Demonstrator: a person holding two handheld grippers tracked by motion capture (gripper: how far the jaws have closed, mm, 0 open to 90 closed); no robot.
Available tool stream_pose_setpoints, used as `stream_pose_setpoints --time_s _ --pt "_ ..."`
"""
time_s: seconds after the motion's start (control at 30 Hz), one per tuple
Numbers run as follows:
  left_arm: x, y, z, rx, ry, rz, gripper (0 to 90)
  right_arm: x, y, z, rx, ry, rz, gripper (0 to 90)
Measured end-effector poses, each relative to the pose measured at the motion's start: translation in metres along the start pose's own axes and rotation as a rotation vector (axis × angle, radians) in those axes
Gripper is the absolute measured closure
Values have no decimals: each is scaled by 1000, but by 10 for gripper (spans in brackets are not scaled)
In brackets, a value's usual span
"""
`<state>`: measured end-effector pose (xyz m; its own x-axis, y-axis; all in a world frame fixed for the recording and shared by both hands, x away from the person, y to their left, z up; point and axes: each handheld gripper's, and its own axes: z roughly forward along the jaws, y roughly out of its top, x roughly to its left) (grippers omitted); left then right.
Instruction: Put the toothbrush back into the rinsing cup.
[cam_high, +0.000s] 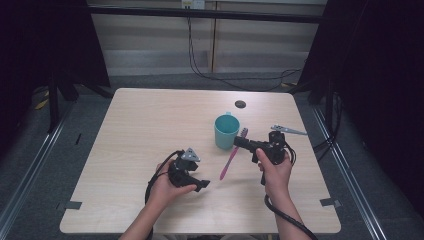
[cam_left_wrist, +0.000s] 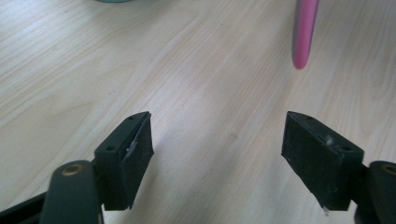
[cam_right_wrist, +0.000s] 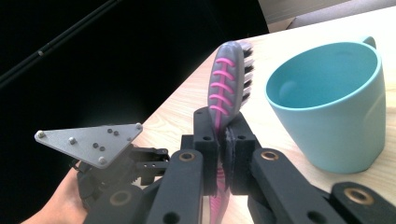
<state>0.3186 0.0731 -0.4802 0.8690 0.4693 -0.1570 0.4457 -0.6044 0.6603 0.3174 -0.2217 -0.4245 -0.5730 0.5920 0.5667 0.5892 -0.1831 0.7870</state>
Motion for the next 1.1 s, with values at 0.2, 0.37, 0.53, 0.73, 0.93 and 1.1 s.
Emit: stream_pose_setpoints --time_s 0.2,0.37,0.53,0.73,0.93,1.1 --pt "8 -11 -1 17 36 -19 186 2 6 -1 7 -6 -19 853" --pt "8 -17 -2 16 67 -7 179 2 12 -3 12 -22 -33 853" --pt "7 -21 -2 1 78 16 183 3 15 -4 17 -33 -51 853" --pt "8 -27 -1 -6 87 33 188 6 22 -5 24 -44 -79 853" --pt "8 -30 -1 -6 103 42 182 9 30 -3 34 -56 -112 852" --pt "7 -32 1 -4 113 68 152 12 37 -3 35 -61 -134 853"
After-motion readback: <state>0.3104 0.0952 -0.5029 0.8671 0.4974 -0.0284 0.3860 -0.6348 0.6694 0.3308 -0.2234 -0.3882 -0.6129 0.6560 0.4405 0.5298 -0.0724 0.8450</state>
